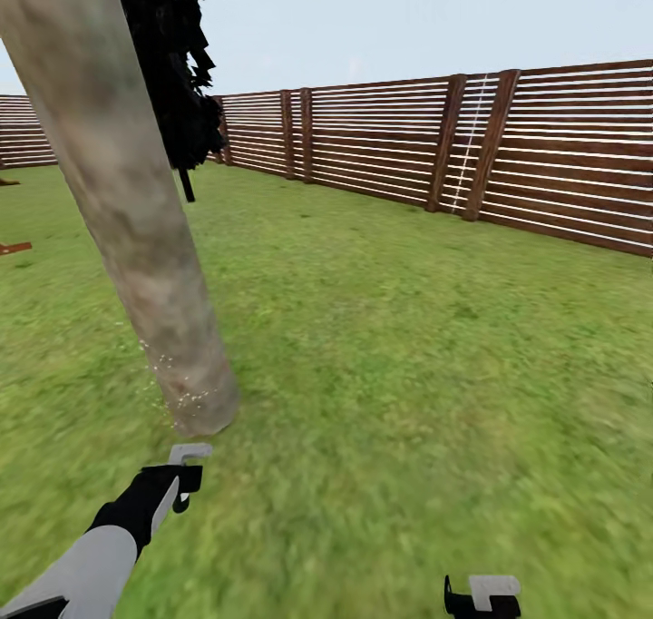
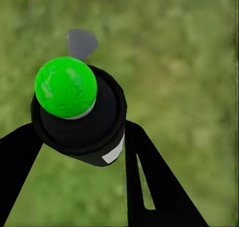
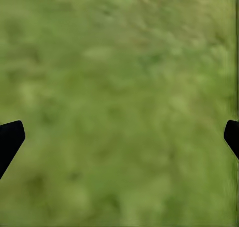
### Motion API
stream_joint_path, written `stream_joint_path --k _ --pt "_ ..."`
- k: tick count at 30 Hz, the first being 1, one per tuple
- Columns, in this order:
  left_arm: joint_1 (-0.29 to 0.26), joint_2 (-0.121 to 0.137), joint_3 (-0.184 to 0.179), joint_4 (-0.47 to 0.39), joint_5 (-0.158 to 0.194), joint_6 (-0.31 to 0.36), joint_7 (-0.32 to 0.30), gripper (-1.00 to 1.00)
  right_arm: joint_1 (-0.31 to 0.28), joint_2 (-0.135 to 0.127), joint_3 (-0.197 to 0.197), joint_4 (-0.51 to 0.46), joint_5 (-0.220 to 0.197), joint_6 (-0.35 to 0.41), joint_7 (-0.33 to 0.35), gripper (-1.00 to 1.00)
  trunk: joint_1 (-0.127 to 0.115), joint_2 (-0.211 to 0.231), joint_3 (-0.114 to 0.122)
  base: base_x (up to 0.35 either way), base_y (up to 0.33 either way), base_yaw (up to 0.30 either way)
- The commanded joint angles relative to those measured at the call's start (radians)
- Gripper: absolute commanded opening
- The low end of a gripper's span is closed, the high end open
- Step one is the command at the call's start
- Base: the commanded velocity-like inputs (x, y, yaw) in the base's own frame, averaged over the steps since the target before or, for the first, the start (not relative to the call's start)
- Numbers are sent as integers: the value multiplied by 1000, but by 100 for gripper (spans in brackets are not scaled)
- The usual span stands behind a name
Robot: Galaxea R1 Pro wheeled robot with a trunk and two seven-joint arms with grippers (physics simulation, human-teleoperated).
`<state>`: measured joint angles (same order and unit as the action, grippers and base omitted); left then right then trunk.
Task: In the garden, pick up the pesticide atomizer on the floor and spray pesticide onto both trees until each tree trunk is fully covered.
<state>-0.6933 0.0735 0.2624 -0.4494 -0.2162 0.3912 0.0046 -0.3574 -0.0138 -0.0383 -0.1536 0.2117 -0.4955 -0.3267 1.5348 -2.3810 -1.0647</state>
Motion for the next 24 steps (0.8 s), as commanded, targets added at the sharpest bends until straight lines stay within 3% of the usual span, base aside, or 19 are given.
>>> stream_joint_path --k 1,3,24 --pt "0 0 0 0 0 0 0 -100 0 0 0 0 0 0 0 100 0 0 0 71 -273 0" --pt "0 0 0 0 0 0 0 -100 0 0 0 0 0 0 0 100 0 0 0 71 -273 15" --pt "0 2 3 -5 4 -8 -3 -100 0 -1 -1 -1 -1 0 -2 100 0 0 0 132 -256 259"
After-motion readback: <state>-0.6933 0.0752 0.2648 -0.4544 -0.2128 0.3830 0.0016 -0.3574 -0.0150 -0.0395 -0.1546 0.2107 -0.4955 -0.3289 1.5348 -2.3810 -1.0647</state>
